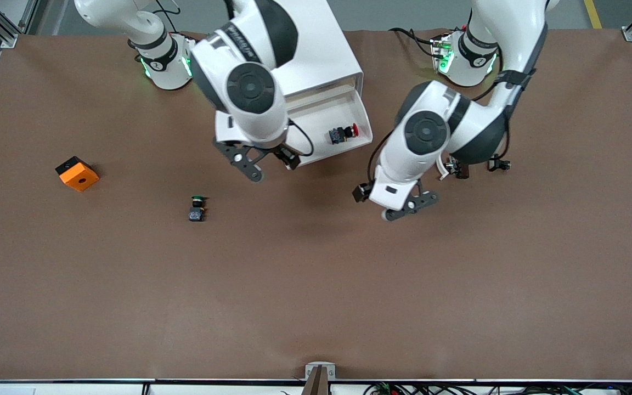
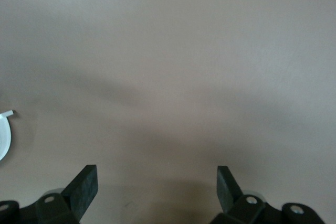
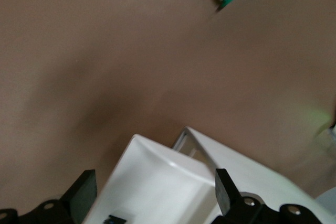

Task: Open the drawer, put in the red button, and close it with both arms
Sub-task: 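Push the drawer closed with the left gripper while the right gripper withdraws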

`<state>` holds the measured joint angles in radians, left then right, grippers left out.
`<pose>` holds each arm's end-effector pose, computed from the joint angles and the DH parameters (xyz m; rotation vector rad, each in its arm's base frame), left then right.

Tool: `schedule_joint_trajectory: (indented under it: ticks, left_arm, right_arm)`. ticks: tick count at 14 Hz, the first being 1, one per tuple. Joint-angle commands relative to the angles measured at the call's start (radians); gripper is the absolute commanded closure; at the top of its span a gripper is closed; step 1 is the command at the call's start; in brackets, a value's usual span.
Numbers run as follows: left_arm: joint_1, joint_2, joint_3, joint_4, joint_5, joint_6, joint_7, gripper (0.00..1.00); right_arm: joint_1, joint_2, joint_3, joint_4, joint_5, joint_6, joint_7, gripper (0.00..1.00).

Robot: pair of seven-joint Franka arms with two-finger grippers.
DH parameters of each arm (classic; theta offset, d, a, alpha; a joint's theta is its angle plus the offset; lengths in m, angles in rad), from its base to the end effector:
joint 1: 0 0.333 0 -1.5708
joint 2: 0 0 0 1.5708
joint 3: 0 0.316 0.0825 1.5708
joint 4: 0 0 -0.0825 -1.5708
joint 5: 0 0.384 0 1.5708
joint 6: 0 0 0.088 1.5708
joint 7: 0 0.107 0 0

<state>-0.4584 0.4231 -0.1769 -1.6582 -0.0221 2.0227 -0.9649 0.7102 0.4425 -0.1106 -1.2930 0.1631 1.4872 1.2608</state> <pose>0.5391 -0.3837 0.3635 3.0624 0.5465 -0.1599 0.5272 0.3996 0.4783 2.8293 -0.9737 -0.3599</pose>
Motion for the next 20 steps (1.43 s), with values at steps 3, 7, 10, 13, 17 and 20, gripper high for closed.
schedule_joint_trajectory:
  ticks: [3, 7, 10, 13, 17, 20]
  left_arm:
    - [-0.092, 0.052, 0.004, -0.012, 0.024, 0.019, -0.081, 0.0]
    - [-0.147, 0.074, -0.012, -0.006, 0.013, 0.021, -0.104, 0.0]
    - [-0.184, 0.077, -0.013, -0.014, -0.053, 0.019, -0.107, 0.0]
    - [-0.186, 0.08, -0.032, -0.014, -0.143, 0.011, -0.107, 0.0]
    - [-0.207, 0.08, -0.058, -0.014, -0.16, 0.007, -0.107, 0.0]
    - [-0.207, 0.089, -0.091, -0.017, -0.208, -0.005, -0.107, 0.0]
  right_arm:
    - [-0.165, -0.024, 0.008, 0.043, -0.01, -0.125, -0.439, 0.0]
    - [-0.276, -0.053, 0.008, 0.041, -0.118, -0.188, -0.858, 0.0]
    - [-0.397, -0.067, 0.005, 0.043, -0.122, -0.211, -1.064, 0.0]
    - [-0.489, -0.08, 0.002, 0.041, -0.161, -0.22, -1.233, 0.0]
    - [-0.575, -0.088, 0.0, 0.041, -0.186, -0.268, -1.348, 0.0]
    - [-0.612, -0.088, 0.002, 0.041, -0.185, -0.269, -1.403, 0.0]
